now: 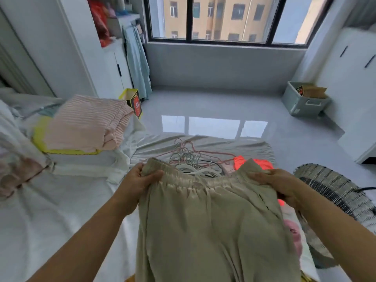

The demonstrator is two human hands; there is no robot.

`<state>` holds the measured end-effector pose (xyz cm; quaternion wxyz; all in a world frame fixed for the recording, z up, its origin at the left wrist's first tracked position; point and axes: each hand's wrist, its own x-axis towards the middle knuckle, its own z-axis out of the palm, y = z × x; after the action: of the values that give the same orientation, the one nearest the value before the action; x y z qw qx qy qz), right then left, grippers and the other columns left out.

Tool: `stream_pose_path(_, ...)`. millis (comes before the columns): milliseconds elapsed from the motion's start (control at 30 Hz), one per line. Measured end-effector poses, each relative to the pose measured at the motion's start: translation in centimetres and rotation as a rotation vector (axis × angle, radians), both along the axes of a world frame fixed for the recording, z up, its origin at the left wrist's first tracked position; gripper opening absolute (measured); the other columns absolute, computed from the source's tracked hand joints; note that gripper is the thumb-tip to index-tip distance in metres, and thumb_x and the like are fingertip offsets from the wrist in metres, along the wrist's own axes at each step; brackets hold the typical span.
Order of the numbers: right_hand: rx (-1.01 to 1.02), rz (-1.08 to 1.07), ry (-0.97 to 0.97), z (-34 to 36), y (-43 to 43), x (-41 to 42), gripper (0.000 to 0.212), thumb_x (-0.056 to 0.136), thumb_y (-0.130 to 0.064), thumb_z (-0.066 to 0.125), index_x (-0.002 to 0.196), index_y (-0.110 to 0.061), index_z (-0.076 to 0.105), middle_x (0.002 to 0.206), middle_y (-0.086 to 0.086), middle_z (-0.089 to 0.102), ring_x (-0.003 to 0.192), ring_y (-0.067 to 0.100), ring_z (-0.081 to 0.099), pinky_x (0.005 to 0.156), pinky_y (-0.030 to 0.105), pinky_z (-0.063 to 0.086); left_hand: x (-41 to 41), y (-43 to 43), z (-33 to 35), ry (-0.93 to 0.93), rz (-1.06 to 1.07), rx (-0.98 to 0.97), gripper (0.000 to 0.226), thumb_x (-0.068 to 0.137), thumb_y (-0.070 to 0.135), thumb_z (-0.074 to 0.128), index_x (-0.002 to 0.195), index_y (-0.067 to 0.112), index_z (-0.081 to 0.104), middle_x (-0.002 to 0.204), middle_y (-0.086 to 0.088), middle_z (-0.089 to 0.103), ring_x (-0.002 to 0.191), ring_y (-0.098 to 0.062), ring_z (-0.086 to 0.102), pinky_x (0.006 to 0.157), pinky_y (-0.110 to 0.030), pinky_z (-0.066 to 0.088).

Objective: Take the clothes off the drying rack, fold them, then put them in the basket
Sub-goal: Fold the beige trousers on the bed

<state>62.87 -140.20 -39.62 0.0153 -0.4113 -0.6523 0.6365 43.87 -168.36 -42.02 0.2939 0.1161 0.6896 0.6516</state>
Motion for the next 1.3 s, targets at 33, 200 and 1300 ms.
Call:
stream_pose_path(33,0.036,-0.011,0.067,2.3,-1.1,0.8,0.022,0.079,-0.019,0.071,0.093,-0.003,0.069,0.087,0.013,0.073,0.078,0.025,0.067,0.081,0.037,0.055,0.5,-1.2,2.1,-0.03,-0.052,0.012,0.068,0.054,0.033,0.085,0.108,0.003,0.057,0.099,-0.017,0.067,0.087,-0.03,0.065,0.07,-0.036,0.056)
stream_pose_path(200,0.197,-0.036,0.322,12.5,-6.8,6.3,0.008,0.088,-0.02,0.062,0.093,-0.014,0.064,0.099,0.006,0.068,0.087,0.017,0.064,0.069,0.024,0.054,5.4,-7.8,10.9,-0.12,-0.227,0.101,0.071,0.03,0.03,0.096,0.092,0.004,0.071,0.096,-0.015,0.071,0.081,-0.022,0.07,0.063,-0.026,0.057)
stream_pose_path(1300,0.689,0.088,0.577,40.8,-41.2,8.3,0.044,0.078,-0.025,0.074,0.111,-0.011,0.048,0.099,0.004,0.056,0.095,0.023,0.055,0.087,0.04,0.049,7.8,-44.1,43.1,0.445,-0.272,0.17,0.076,0.027,0.03,0.096,0.095,0.008,0.074,0.102,-0.009,0.071,0.092,-0.017,0.068,0.072,-0.023,0.056)
